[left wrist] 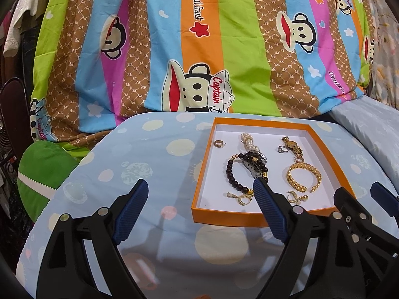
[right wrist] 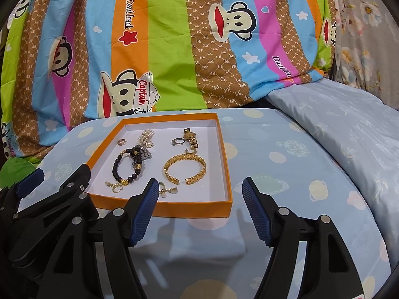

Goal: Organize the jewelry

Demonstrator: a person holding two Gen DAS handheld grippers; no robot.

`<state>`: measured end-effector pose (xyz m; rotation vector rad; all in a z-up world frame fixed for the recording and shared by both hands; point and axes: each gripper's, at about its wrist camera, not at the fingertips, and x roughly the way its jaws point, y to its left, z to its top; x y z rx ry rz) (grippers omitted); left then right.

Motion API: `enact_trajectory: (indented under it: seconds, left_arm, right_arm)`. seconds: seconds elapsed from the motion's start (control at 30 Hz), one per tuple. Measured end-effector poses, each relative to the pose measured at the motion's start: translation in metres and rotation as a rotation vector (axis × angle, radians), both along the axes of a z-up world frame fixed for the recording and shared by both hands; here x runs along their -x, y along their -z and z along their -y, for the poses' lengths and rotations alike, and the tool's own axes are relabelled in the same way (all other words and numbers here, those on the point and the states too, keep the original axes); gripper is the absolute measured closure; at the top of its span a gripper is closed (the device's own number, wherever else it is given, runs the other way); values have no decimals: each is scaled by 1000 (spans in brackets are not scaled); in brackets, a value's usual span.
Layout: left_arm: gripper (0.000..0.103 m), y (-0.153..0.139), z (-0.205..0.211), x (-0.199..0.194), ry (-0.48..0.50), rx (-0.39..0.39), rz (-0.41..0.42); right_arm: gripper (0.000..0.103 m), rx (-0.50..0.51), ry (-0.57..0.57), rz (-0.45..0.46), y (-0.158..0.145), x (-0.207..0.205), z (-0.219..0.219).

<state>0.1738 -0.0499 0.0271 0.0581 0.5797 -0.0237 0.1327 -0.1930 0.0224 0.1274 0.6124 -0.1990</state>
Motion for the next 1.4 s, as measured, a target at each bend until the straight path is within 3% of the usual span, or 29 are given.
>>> enact_trajectory:
  seconds: [0.73, 1.03, 1.4]
  left_arm:
    - [19, -2, -2, 1, -3, -3, 2]
    - [6, 2, -8, -5, -27, 22, -24]
    - [5, 1, -8, -2, -54, 16, -13]
  right_arm:
    - [35, 1, -2, -1, 0, 0, 0]
    - [35, 0, -5, 4, -3, 1, -1]
    - [29, 10, 2, 7, -5, 1, -2]
